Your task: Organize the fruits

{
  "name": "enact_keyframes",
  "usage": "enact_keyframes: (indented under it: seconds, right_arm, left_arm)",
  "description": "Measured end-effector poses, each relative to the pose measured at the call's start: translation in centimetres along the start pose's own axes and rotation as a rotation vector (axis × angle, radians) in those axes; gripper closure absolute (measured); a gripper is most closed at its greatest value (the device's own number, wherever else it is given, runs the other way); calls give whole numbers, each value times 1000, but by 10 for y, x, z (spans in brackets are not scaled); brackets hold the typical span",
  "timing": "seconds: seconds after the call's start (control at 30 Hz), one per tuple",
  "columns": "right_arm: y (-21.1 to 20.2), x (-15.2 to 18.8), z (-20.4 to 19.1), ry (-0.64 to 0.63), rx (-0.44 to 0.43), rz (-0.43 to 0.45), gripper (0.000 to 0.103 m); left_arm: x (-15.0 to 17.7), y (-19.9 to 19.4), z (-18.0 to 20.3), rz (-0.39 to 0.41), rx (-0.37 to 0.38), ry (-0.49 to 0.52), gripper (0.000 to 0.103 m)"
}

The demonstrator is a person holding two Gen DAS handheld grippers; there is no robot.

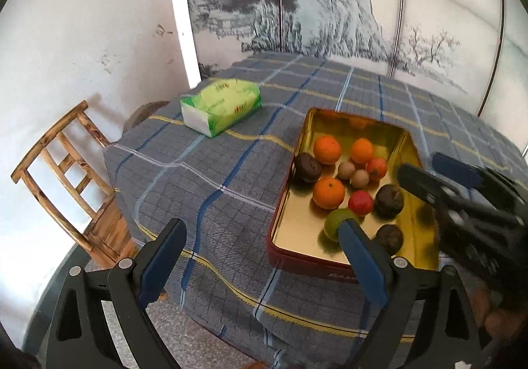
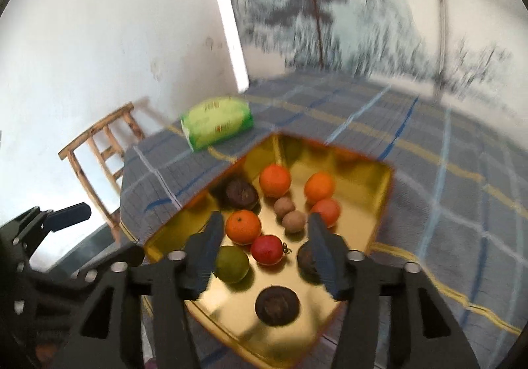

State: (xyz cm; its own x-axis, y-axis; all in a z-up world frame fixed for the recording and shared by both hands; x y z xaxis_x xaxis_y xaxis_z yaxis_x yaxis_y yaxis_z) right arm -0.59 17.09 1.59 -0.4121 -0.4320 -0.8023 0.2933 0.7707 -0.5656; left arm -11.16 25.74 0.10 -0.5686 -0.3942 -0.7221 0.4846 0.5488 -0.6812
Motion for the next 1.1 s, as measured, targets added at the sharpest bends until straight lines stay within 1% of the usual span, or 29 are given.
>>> enact_keyframes:
  seconds: [0.03, 0.07, 0.2, 0.23, 0.27, 0.3, 0.33, 0.4, 0.43, 0.57, 0.6, 0.73, 0.8, 0.87, 0.97, 1.1]
  right_arm:
    - [-13, -2, -3, -19, 21, 34, 40]
    - [-30, -3, -8, -40, 45, 74, 38]
    - [-74, -8, -21, -95, 73, 153, 33]
    - [-85, -10, -24, -103, 79, 175, 32]
    - [-99, -13, -25, -104, 83, 202, 31]
    - [-110, -15, -25, -102, 83, 221, 30]
    - [-121, -18, -27, -99, 84, 243, 29]
    - [-144, -24, -28, -101, 92, 283, 28]
    - [-154, -26, -30, -103, 94, 300, 27]
    - [-189, -32, -37, -119, 99, 360, 24]
    - [-197, -33, -39, -124, 100, 375, 23]
    - [-216, -34, -43, -142, 109, 405, 20]
    - [-222, -33, -45, -162, 121, 414, 19]
    - [-222, -32, -45, -170, 122, 414, 18]
    - [-220, -32, -46, -170, 120, 407, 18]
    - [-219, -31, -45, -172, 122, 406, 18]
  left_arm:
    - [-2, -5, -1, 11, -3, -5, 11]
    - [-5, -15, -3, 35, -10, -13, 11]
    - [-20, -58, -12, 155, -29, -42, 7]
    - [-25, -75, -15, 197, -34, -55, 5]
    - [-29, -86, -18, 225, -38, -66, 4]
    - [-34, -102, -22, 262, -44, -82, 0]
    - [-39, -112, -24, 284, -46, -94, 0]
    - [-49, -136, -28, 331, -22, -122, 0]
    - [-54, -150, -30, 351, 13, -142, 0]
    - [-69, -179, -37, 388, 114, -203, 0]
    - [-72, -182, -37, 394, 121, -209, 0]
    - [-81, -186, -38, 390, 108, -218, 0]
    - [-83, -187, -35, 400, 115, -212, 0]
    - [-82, -190, -34, 406, 99, -198, 0]
    - [-80, -191, -27, 415, 65, -152, 0]
    - [-77, -193, -19, 431, 44, -111, 0]
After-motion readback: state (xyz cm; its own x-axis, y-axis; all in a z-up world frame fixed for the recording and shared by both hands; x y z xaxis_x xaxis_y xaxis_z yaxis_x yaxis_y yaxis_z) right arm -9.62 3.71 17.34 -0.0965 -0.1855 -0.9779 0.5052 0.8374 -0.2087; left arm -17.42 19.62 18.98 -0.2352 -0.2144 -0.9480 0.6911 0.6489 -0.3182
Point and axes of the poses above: each gripper's, at about its wrist camera, not at the fingertips, and y roughly the way its jaws point, z to its right, x to its underside, the point moved 9 cm from there along y, roughly the way its jaws point, and after that the axes turned 9 degrees about -x, right-handed, at the moved point
